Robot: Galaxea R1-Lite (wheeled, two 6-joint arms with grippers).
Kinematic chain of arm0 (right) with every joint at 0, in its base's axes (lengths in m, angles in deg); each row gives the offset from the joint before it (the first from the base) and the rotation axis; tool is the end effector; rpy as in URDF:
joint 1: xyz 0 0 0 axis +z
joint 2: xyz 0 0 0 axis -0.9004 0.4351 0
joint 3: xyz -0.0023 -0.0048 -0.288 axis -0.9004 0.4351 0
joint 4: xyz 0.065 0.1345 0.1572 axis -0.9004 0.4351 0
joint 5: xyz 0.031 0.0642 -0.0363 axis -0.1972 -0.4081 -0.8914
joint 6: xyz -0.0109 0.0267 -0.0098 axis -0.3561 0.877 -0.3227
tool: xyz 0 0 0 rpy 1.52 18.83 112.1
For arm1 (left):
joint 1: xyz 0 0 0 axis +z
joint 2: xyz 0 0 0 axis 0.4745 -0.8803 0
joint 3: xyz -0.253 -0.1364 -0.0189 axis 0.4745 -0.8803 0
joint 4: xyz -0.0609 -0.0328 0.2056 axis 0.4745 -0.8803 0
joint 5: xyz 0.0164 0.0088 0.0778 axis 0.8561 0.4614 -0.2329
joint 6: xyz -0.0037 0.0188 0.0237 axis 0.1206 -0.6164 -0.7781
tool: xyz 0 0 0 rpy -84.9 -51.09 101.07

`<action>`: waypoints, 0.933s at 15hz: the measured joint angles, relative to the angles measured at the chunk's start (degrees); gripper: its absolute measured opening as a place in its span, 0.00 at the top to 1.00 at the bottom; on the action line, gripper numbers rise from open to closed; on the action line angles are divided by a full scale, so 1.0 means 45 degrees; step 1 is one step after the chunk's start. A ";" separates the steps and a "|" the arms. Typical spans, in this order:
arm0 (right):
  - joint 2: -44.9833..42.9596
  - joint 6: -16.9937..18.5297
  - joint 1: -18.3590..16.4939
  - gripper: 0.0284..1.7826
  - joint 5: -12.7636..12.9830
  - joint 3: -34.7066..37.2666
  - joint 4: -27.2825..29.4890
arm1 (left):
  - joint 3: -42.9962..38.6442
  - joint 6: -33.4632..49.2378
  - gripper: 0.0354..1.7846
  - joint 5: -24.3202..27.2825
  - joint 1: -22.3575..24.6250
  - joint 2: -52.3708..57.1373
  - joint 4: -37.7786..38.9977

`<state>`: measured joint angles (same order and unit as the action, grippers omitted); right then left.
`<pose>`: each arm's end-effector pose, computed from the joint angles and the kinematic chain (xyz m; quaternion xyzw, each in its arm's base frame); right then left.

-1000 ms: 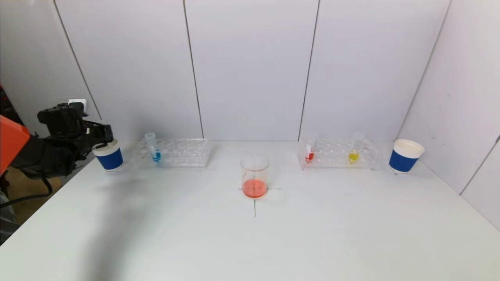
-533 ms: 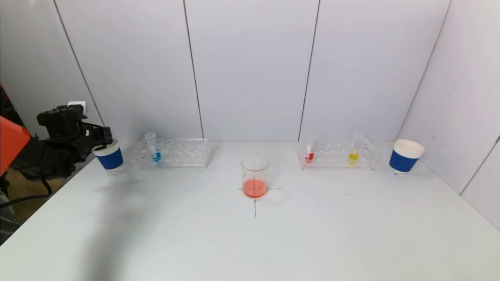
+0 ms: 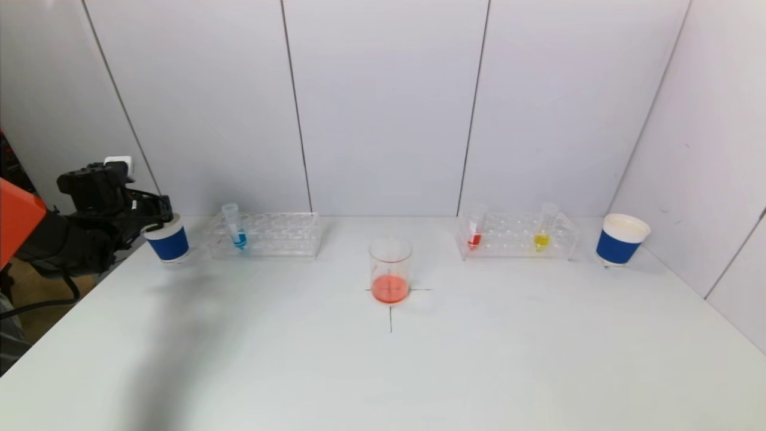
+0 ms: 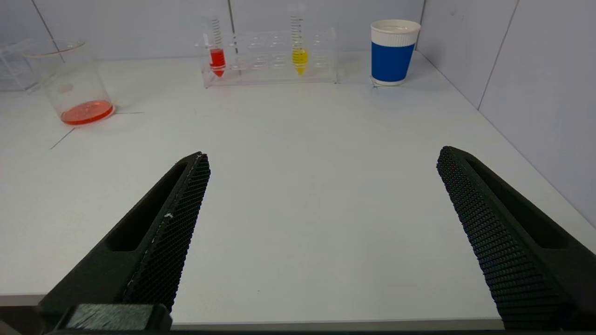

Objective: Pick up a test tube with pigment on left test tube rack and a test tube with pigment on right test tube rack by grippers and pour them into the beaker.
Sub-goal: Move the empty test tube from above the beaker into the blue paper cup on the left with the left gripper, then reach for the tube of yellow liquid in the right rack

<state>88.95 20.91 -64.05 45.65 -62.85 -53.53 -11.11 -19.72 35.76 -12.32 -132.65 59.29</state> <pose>0.0257 -0.0004 0.0764 0.0243 -0.0043 -0.0076 0.9997 0.4493 0.1295 0.0841 0.0173 0.0725 0.1465 0.9864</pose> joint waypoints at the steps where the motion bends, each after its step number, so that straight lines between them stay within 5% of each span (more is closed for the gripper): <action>1: 0.0000 -0.0005 0.0000 0.00 -0.0003 0.0000 -0.0005 | -0.0014 -0.0011 0.75 0.0000 0.0000 0.0003 0.0000; 5: 0.0000 -0.0005 0.0000 0.00 0.0000 0.0000 -0.0005 | -0.0081 -0.0035 0.59 -0.0005 0.0014 0.0033 0.0027; 11: 0.0000 -0.0005 0.0000 0.00 0.0000 0.0000 -0.0005 | -0.0203 -0.0054 0.10 0.0106 0.0000 0.0116 0.0252; 14: 0.0000 -0.0005 0.0000 0.00 -0.0003 0.0000 -0.0005 | -0.0474 0.0000 0.01 0.0523 0.0000 0.0450 0.0209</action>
<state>88.95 20.89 -64.05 45.64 -62.85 -53.56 -13.25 -19.72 38.11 -12.32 -130.63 60.22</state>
